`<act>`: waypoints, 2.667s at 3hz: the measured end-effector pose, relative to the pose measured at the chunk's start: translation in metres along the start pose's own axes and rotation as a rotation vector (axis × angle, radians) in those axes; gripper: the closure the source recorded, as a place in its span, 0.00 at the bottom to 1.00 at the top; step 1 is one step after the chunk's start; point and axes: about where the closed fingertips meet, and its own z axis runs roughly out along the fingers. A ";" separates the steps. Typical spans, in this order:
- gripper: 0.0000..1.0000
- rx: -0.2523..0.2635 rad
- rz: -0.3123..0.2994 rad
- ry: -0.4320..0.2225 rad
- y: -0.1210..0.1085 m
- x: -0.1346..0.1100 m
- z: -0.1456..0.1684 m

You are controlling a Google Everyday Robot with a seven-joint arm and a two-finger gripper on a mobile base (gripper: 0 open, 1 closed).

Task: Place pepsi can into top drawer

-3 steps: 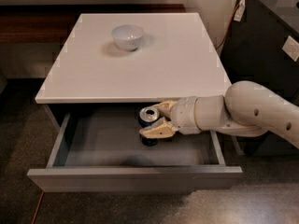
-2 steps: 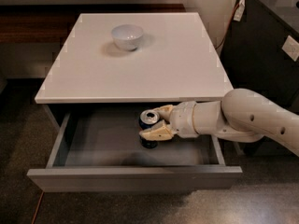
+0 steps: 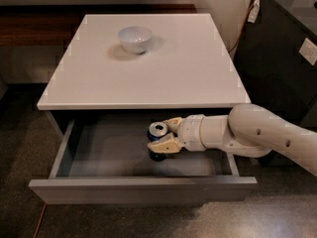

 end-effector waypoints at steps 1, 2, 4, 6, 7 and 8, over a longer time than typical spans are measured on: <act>1.00 0.001 -0.031 0.015 -0.005 0.015 0.016; 1.00 -0.007 -0.042 0.014 -0.007 0.022 0.026; 0.60 -0.034 -0.061 -0.037 -0.007 0.030 0.035; 0.14 -0.041 -0.063 -0.038 -0.005 0.028 0.038; 0.00 -0.044 -0.064 -0.039 -0.004 0.027 0.039; 0.00 -0.044 -0.064 -0.039 -0.004 0.027 0.039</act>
Offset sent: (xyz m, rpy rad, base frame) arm 0.0196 0.0065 -0.0447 -0.0312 -0.0321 0.0319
